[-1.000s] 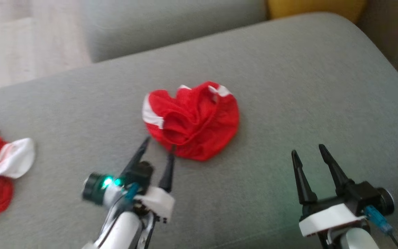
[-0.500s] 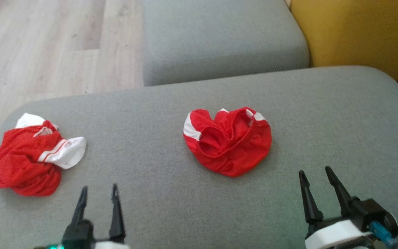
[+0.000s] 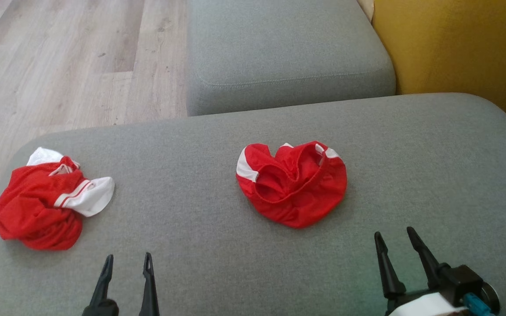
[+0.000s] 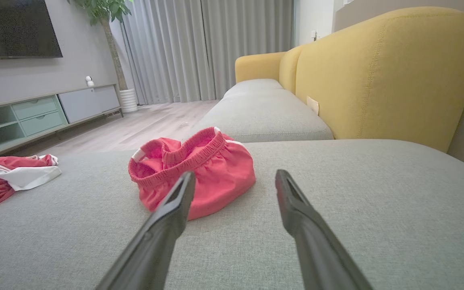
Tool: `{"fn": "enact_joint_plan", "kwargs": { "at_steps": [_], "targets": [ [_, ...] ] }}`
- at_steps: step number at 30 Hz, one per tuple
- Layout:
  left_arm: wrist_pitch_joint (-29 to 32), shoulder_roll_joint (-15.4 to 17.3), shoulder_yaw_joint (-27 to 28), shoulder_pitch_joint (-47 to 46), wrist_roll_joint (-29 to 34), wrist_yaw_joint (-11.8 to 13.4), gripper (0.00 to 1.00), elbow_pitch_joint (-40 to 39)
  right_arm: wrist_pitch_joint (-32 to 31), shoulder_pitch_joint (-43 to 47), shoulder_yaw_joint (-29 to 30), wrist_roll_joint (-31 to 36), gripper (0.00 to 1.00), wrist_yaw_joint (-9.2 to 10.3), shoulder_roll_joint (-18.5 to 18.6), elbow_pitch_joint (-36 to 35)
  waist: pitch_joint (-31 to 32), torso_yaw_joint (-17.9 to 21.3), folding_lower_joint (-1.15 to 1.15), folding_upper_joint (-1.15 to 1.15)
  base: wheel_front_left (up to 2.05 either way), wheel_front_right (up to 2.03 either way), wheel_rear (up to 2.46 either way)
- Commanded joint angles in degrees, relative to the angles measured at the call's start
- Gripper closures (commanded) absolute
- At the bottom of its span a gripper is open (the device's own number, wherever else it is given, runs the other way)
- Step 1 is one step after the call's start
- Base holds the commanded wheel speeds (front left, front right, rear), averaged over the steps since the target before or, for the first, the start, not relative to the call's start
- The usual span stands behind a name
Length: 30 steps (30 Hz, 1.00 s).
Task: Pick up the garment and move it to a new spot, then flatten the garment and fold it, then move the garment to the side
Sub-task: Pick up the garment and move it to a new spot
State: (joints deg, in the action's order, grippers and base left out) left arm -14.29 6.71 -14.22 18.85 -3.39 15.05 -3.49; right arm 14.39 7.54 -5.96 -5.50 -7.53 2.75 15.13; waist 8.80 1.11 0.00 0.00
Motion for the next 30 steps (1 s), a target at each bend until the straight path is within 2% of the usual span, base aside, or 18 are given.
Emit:
{"fn": "enact_joint_plan", "kwargs": {
  "at_steps": [1, 14, 30],
  "targets": [
    [-0.71, -0.72, 1.85, -1.86, 0.61, -0.24, 0.0, -1.63, 0.61, -2.26, -1.63, -0.26, 0.0, 0.04, 0.13, -1.61, -0.07, -0.04, 0.0, 0.0, 0.0, 0.0, 0.0],
    [-0.71, -2.03, 1.26, -3.07, 2.22, -1.06, 0.0, 0.17, 0.61, -2.65, -2.83, -0.71, 0.0, 0.04, 0.38, -1.41, 0.21, -0.03, 0.0, 0.0, 0.0, 0.0, 0.0],
    [-0.71, -2.16, 1.0, -4.18, 3.15, -0.61, 0.0, 1.41, 0.61, -2.53, -2.53, -0.62, 0.0, 0.04, 0.35, -1.47, 0.38, -0.49, 0.0, 0.0, 0.0, 0.0, 0.0]
  ]
}}
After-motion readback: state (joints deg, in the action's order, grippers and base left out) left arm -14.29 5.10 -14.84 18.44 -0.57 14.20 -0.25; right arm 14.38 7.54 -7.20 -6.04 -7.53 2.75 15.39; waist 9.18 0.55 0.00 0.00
